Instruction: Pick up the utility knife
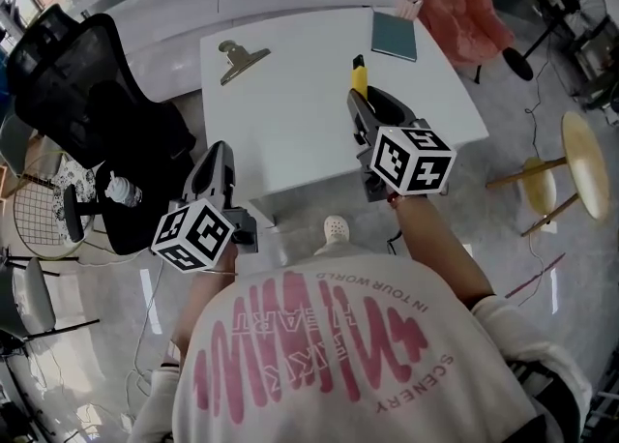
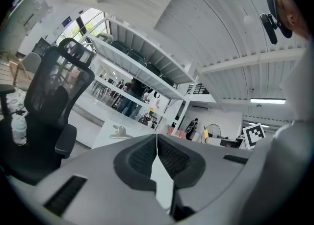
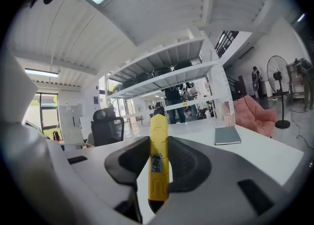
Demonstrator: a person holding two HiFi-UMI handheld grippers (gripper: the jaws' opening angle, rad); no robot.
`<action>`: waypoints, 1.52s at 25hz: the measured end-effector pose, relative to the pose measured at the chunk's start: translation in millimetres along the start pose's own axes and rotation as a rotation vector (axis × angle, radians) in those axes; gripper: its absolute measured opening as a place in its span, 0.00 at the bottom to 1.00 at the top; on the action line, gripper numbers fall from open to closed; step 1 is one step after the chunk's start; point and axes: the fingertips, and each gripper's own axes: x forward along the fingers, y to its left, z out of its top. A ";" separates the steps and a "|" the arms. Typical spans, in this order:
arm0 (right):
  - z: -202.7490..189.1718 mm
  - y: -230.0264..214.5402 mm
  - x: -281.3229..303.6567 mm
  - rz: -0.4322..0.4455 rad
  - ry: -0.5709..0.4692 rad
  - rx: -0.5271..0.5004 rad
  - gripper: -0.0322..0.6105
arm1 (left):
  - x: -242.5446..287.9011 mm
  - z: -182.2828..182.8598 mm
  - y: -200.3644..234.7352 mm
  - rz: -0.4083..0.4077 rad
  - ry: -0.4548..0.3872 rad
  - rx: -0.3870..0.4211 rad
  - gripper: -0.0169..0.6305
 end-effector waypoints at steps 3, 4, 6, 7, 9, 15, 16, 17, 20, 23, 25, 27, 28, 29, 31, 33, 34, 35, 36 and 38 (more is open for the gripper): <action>2.6 6.0 -20.1 -0.007 -0.037 0.019 0.26 | -7.8 -3.0 -9.4 -0.026 0.002 0.010 0.06; 2.7 7.4 -26.9 -0.012 -0.045 0.031 0.26 | -9.9 -4.1 -12.6 -0.036 0.006 0.012 0.06; 2.3 11.1 -39.3 -0.021 -0.055 0.058 0.26 | -14.4 -5.2 -18.7 -0.052 0.015 0.014 0.06; 1.7 13.6 -44.9 -0.024 -0.057 0.070 0.26 | -17.1 -4.9 -21.7 -0.060 0.017 0.015 0.06; -0.8 18.9 -56.2 -0.030 -0.062 0.079 0.26 | -23.0 -4.0 -28.0 -0.076 0.019 0.022 0.06; -12.0 24.5 -77.6 -0.054 -0.075 0.036 0.26 | -30.2 -7.4 -39.9 -0.102 0.018 0.054 0.06; -13.7 24.9 -79.0 -0.058 -0.073 0.032 0.26 | -30.9 -9.2 -40.6 -0.102 0.020 0.055 0.06; -15.6 25.2 -80.2 -0.060 -0.070 0.029 0.26 | -31.8 -11.4 -41.0 -0.102 0.023 0.054 0.06; -19.6 25.6 -81.4 -0.064 -0.061 0.018 0.26 | -33.3 -15.5 -41.8 -0.104 0.029 0.053 0.06; -18.8 24.9 -77.4 -0.066 -0.052 0.011 0.26 | -30.2 -12.1 -40.9 -0.103 0.028 0.051 0.06; -19.0 22.8 -74.0 -0.068 -0.046 0.012 0.26 | -26.4 -10.3 -39.6 -0.101 0.029 0.051 0.06; -20.6 19.6 -71.8 -0.072 -0.041 0.010 0.26 | -22.7 -11.6 -38.6 -0.100 0.033 0.052 0.06; -21.4 17.7 -71.2 -0.074 -0.040 0.010 0.26 | -21.0 -12.8 -38.4 -0.100 0.034 0.052 0.06; -21.9 15.6 -70.6 -0.075 -0.039 0.010 0.26 | -19.3 -14.0 -38.5 -0.100 0.035 0.051 0.06; -22.5 11.4 -69.0 -0.079 -0.035 0.008 0.26 | -15.2 -16.1 -39.1 -0.102 0.038 0.050 0.06; -22.2 7.2 -67.5 -0.083 -0.032 0.007 0.26 | -10.6 -17.8 -40.9 -0.105 0.044 0.051 0.06; -21.9 5.1 -67.0 -0.085 -0.030 0.008 0.26 | -8.4 -18.4 -42.3 -0.108 0.048 0.052 0.06; -21.8 3.1 -66.8 -0.087 -0.029 0.010 0.26 | -6.4 -19.0 -43.9 -0.111 0.051 0.053 0.06; -22.3 1.1 -66.7 -0.090 -0.028 0.013 0.26 | -4.8 -19.6 -45.4 -0.113 0.054 0.055 0.06; -24.0 -2.1 -66.3 -0.094 -0.026 0.020 0.26 | -2.3 -21.2 -46.9 -0.116 0.058 0.059 0.06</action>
